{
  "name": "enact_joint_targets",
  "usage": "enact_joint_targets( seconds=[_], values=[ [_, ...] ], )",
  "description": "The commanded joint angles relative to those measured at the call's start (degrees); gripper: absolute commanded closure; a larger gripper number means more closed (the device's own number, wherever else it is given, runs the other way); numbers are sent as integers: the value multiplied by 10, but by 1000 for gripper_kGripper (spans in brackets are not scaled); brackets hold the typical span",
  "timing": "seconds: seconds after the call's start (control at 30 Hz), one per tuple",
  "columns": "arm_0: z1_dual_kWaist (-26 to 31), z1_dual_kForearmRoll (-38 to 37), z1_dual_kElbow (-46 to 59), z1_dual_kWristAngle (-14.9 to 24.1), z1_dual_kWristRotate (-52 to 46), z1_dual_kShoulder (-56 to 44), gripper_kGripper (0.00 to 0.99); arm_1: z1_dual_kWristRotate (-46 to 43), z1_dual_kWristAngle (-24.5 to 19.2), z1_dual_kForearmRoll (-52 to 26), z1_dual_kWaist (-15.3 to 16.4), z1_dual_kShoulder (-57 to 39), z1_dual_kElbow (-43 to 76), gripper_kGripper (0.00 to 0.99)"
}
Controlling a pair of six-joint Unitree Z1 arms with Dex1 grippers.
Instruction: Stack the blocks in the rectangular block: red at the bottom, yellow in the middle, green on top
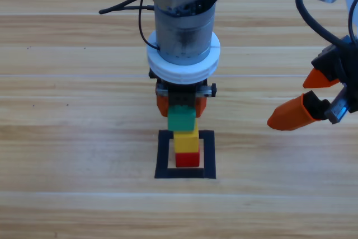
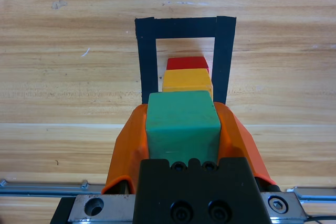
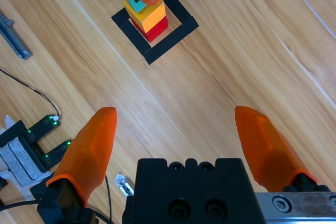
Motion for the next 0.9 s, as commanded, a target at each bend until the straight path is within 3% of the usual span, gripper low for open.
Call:
enact_joint_targets(
  seconds=[0.03,0.9],
  values=[
    [-11,0,-3,-6,-8,20,990,3,10,-10,-14,21,9,0],
    [-11,-10,-3,-13,-11,18,990,3,12,-10,-14,19,9,0]
  ],
)
